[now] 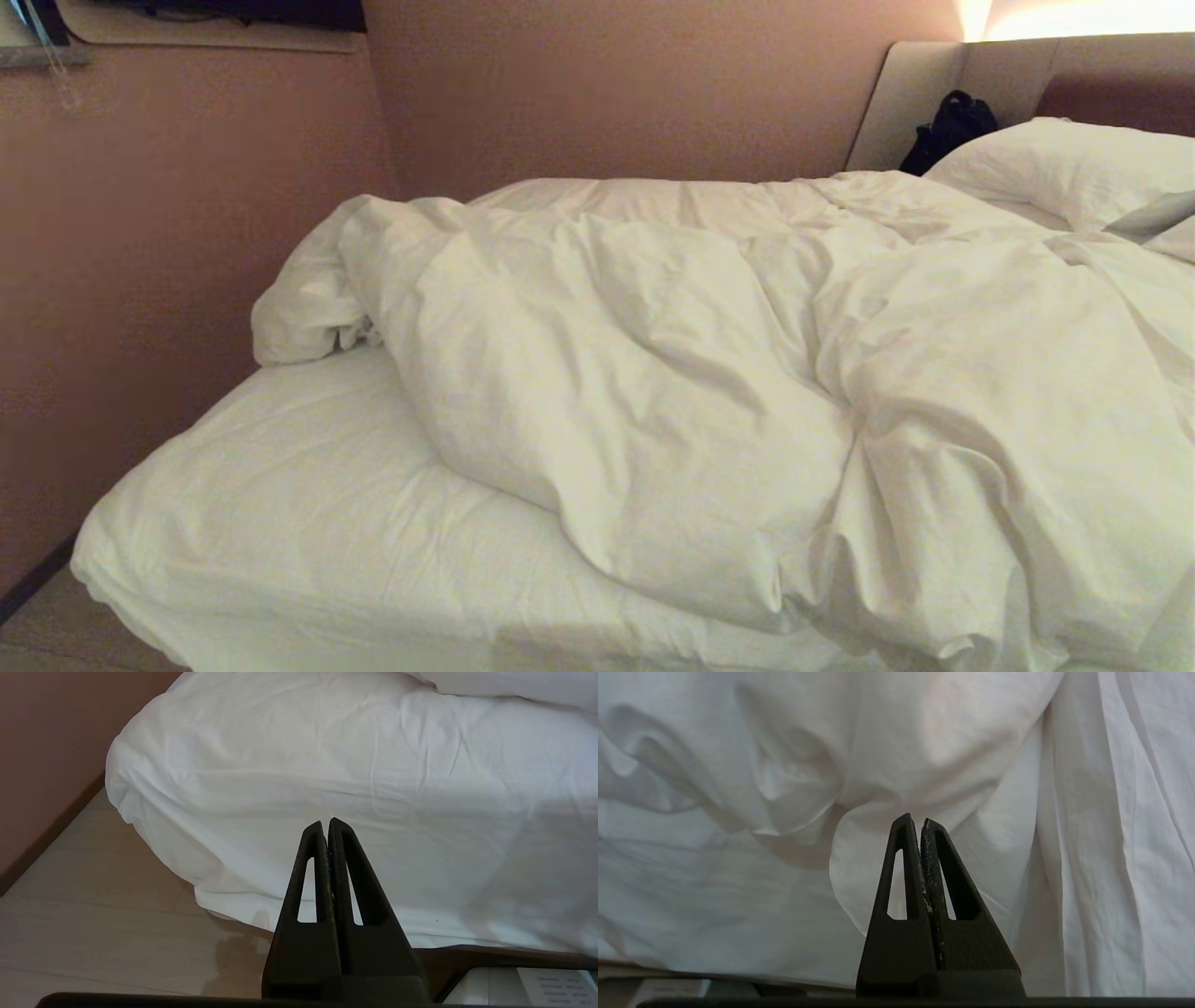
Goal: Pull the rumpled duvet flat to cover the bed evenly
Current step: Flatten the corners of the folded blanket
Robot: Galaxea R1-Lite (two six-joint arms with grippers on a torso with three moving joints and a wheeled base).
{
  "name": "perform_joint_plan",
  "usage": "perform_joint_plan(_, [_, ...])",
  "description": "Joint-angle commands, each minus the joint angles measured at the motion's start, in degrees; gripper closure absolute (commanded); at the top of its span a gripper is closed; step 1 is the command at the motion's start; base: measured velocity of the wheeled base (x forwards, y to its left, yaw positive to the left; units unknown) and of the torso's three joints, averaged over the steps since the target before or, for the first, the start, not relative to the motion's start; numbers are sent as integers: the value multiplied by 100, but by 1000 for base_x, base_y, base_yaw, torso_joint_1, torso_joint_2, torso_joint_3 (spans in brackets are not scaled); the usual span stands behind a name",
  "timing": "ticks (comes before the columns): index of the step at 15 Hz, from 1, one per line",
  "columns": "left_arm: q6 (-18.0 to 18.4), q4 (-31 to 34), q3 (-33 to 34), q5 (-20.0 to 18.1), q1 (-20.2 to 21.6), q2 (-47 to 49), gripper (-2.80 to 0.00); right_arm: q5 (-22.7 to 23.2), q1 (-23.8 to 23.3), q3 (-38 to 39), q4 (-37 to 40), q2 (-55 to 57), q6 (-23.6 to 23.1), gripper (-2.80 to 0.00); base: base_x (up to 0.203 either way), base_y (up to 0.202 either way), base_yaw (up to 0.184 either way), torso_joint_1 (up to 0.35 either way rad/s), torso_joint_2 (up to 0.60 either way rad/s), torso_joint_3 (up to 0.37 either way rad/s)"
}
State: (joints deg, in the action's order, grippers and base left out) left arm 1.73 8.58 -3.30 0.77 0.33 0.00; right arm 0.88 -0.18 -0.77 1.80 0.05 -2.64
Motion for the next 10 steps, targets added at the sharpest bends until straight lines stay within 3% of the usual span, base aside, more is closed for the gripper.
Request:
perform_joint_plan(1, [-50, 1, -3, -30, 2, 0, 0, 0, 1, 15, -30, -5, 61, 0, 0, 0, 0, 0, 0, 0])
perform_joint_plan(10, [179, 4, 14, 11, 2, 0, 0, 0, 1, 15, -30, -5, 61, 0, 0, 0, 0, 0, 0, 0])
